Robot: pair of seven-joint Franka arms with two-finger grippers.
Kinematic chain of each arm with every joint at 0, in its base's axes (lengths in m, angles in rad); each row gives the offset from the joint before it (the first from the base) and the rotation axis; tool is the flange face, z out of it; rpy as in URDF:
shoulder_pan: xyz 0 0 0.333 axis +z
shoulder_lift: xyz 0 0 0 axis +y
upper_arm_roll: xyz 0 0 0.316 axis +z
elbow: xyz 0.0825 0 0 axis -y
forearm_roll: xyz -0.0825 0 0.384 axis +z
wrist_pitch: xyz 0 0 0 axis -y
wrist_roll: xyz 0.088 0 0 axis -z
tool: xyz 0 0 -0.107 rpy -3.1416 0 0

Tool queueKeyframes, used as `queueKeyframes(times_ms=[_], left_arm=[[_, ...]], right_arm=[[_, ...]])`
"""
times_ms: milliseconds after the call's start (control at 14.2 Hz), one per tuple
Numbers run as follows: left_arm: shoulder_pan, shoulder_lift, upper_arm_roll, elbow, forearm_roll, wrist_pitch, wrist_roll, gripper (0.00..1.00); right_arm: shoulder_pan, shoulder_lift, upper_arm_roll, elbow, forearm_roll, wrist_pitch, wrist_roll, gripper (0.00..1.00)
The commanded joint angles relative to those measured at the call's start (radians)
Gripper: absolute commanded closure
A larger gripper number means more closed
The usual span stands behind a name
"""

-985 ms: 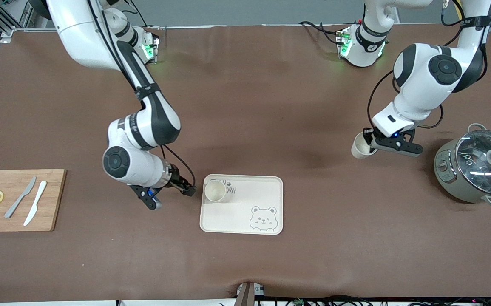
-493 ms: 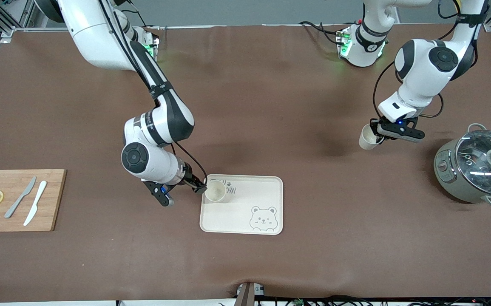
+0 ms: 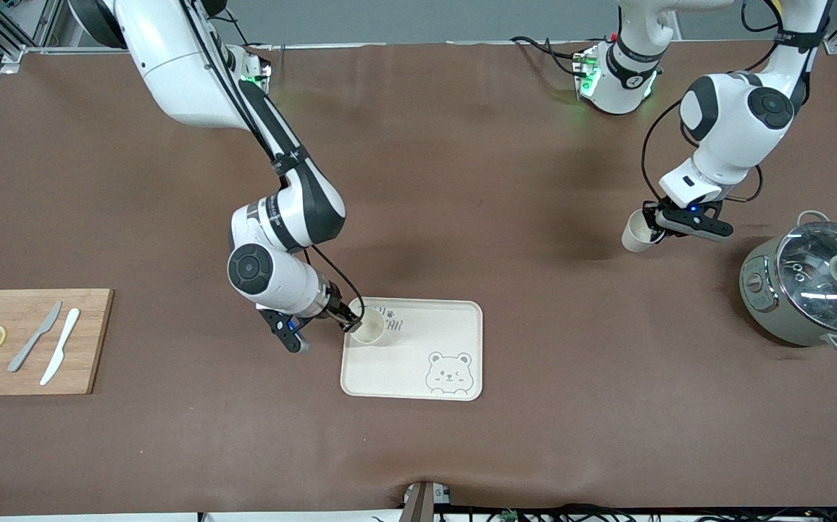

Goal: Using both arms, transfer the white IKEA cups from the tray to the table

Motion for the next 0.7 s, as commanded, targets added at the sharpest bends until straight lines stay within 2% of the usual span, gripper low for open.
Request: queueKeyframes(times_ms=[0,211,281,422,633], left_arm=[[0.002,0.050,-0.005,-0.004,-0.097,0.053,0.092,1.00],[0.002,0.093,-0.005,-0.003,-0.143,0.090,0.143,1.00],[0.002,0.096,-0.005,-0.003,-0.145,0.093,0.149,1.00],[0.004,0.116,-0.005,-0.001,-0.145,0.112,0.150,1.00],[0.004,0.156,-0.005,0.000,-0.143,0.150,0.160,1.00]], right_arm=[[0.017,0.026,-0.006,0.038,0.022,-0.002,0.034,0.43],[0.021,0.045,-0.006,0.050,0.023,0.031,0.037,0.50],[0.033,0.052,-0.006,0.049,0.022,0.059,0.047,0.58],[0.032,0.053,-0.006,0.050,0.022,0.070,0.069,0.60],[0.035,0.065,-0.006,0.050,0.020,0.070,0.067,0.73]])
